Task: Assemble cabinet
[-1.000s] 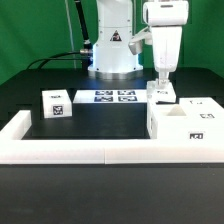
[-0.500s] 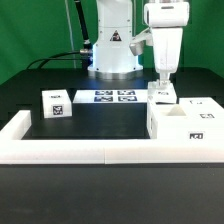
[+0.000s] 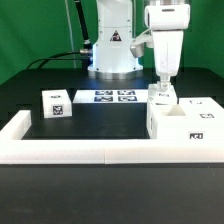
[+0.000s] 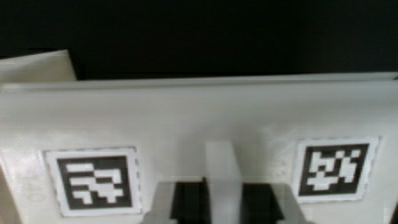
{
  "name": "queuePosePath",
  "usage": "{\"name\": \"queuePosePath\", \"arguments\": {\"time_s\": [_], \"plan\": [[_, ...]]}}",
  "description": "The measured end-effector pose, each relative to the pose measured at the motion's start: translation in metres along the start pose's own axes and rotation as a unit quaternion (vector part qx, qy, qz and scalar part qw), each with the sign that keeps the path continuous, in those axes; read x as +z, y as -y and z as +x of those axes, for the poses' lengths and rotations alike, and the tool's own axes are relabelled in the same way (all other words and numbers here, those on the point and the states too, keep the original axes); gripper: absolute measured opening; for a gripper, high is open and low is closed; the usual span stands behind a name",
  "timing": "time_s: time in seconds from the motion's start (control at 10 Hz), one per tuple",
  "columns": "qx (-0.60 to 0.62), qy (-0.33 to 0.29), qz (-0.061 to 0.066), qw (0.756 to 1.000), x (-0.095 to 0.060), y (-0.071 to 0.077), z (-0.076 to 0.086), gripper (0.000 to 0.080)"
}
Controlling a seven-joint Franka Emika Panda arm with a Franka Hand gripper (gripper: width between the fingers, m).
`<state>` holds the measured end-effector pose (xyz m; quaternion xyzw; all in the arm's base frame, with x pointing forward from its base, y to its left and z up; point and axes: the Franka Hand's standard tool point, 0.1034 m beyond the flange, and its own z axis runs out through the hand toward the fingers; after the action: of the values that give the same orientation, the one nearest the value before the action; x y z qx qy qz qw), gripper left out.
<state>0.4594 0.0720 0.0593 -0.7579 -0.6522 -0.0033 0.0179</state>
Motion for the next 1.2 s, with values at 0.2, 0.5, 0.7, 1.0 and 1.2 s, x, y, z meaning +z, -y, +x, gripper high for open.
{"name": "queuePosePath", "arguments": {"time_s": [0.2, 0.5, 0.7, 1.0, 1.2], "plan": [[-0.001, 0.0, 0.0, 1.0, -0.0001, 0.0, 0.0016, 0.0068], [-0.003, -0.001, -0.001, 1.0, -0.0007, -0.0002, 0.0048, 0.0068], [-0.019, 0.0, 0.003, 1.0, 0.0005, 0.0008, 0.0025, 0.0068], [-0.018, 0.0, 0.002, 1.0, 0.0003, 0.0007, 0.0027, 0.0068], [-0.025, 0.001, 0.005, 1.0, 0.0005, 0.0009, 0.001, 0.0068]]}}
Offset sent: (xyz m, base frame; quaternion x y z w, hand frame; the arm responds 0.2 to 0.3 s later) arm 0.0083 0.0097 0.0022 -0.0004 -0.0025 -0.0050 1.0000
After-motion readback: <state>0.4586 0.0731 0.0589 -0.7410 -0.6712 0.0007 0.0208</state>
